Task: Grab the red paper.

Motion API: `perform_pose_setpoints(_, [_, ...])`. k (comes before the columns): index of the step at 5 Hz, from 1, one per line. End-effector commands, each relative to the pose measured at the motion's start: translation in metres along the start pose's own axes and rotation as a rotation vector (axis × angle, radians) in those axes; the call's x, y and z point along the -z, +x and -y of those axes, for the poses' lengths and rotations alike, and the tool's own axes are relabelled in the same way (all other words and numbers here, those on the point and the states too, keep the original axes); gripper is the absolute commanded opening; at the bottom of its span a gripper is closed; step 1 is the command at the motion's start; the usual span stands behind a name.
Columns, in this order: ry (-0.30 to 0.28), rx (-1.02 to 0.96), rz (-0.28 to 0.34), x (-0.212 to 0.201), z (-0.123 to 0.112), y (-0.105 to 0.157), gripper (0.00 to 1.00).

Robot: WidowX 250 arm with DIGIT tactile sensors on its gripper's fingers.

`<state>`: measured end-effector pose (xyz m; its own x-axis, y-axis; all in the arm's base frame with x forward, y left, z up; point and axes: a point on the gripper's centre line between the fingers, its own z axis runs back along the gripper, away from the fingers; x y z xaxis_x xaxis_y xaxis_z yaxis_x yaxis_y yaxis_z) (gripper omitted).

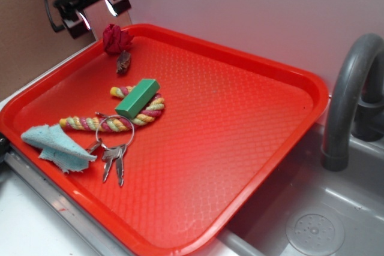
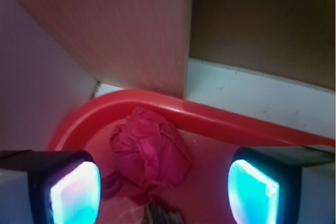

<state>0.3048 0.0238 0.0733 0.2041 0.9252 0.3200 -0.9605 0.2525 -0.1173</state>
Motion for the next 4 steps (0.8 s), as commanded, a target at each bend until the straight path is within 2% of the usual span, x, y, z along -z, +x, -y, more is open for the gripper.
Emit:
perform_pose_setpoints(1, [-0.032, -0.039, 0.054, 0.017, 0.016, 0.016, 1.0])
perform_pose_setpoints(3, [-0.014, -0.029, 0.047, 0.03, 0.022, 0.014, 1.0])
perform_pose_setpoints(4, [-0.016, 0.014, 0.055, 0.028, 0.02, 0.009, 0.0])
